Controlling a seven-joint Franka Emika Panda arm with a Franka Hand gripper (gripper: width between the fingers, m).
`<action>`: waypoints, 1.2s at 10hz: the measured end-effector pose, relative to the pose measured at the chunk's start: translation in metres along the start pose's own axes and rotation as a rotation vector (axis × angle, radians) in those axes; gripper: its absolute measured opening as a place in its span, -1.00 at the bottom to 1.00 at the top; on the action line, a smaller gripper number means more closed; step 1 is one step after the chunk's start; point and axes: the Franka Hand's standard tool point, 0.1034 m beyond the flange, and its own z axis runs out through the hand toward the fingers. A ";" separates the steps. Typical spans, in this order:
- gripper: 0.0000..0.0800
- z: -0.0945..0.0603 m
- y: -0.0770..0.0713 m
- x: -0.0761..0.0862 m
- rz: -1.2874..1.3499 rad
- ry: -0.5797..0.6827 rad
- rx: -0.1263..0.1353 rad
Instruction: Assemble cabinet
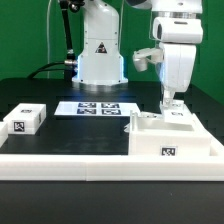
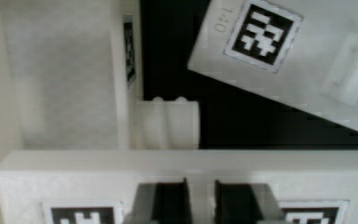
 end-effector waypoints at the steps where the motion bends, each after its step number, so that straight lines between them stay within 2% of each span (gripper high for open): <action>1: -0.83 0.001 0.008 -0.002 -0.016 0.004 -0.003; 5: -0.83 0.001 0.044 -0.001 -0.048 0.020 -0.031; 10: -0.83 0.001 0.046 -0.001 -0.050 0.021 -0.032; 12: -0.83 0.000 0.063 -0.001 -0.051 0.019 -0.029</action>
Offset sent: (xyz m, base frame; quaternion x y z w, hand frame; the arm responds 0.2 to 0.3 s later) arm 0.0329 0.0058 -0.0059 0.0078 0.0130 -0.0208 0.9997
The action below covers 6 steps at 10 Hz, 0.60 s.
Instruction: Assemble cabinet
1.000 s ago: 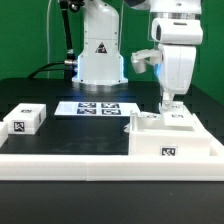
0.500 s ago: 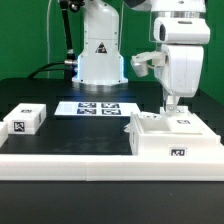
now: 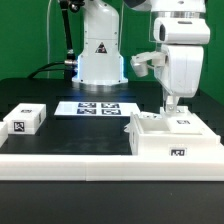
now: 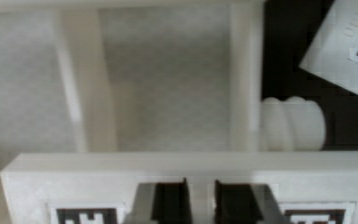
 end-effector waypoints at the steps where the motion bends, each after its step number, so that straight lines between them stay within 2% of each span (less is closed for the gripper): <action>1: -0.83 0.001 0.009 0.001 0.001 0.000 -0.001; 2: -0.83 0.001 0.016 0.002 0.002 0.004 -0.008; 6: -0.83 0.002 0.022 0.003 0.005 0.007 -0.014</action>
Offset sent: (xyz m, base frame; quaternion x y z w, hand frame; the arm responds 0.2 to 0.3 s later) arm 0.0175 0.0147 -0.0127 -0.0013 0.0119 0.0052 0.9999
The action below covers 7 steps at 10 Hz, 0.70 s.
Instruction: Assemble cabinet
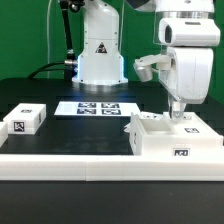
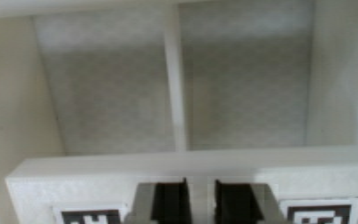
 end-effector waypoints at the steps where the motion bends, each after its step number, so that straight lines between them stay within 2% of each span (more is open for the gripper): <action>1: -0.83 0.000 0.000 0.000 0.002 0.000 -0.001; 3: -0.83 0.000 0.000 -0.001 0.003 0.000 -0.001; 4: -0.61 0.000 0.000 -0.001 0.003 0.000 0.000; 5: -0.61 0.000 0.000 -0.001 0.003 0.000 0.000; 7: 0.29 0.000 0.000 -0.001 0.003 0.000 0.000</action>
Offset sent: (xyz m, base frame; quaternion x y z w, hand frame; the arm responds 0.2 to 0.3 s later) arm 0.0000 0.0000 0.0000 0.0000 0.0000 0.0000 1.0000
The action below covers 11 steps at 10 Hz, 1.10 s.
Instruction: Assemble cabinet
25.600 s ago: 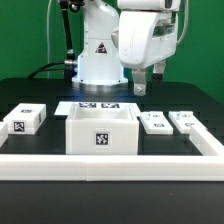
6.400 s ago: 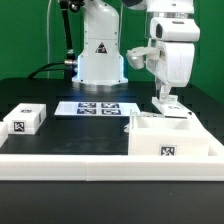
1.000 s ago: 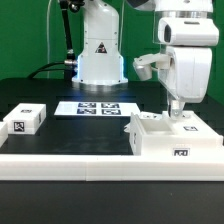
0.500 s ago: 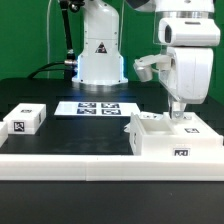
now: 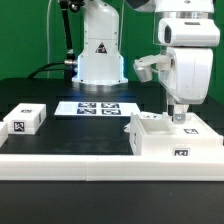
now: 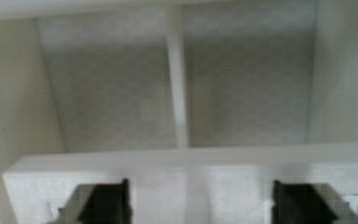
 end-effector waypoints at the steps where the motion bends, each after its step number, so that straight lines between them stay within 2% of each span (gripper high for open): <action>1: 0.63 0.000 0.000 0.000 0.000 0.000 0.000; 2: 0.63 0.000 0.000 0.000 0.000 0.000 0.000; 3: 0.92 0.000 0.000 0.000 0.000 0.000 0.000; 5: 0.98 -0.001 0.000 0.000 0.001 0.000 -0.001; 6: 1.00 -0.008 -0.003 -0.002 0.010 -0.005 -0.007; 7: 1.00 -0.019 -0.011 -0.005 0.027 -0.015 -0.012; 9: 0.99 -0.029 -0.036 -0.018 0.077 -0.035 -0.005; 10: 0.99 -0.028 -0.050 -0.023 0.091 -0.042 0.006; 11: 0.99 -0.024 -0.059 -0.026 0.103 -0.046 0.029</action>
Offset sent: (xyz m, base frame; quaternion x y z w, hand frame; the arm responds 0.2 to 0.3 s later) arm 0.0000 0.0000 0.0000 0.0000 0.0000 0.0000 1.0000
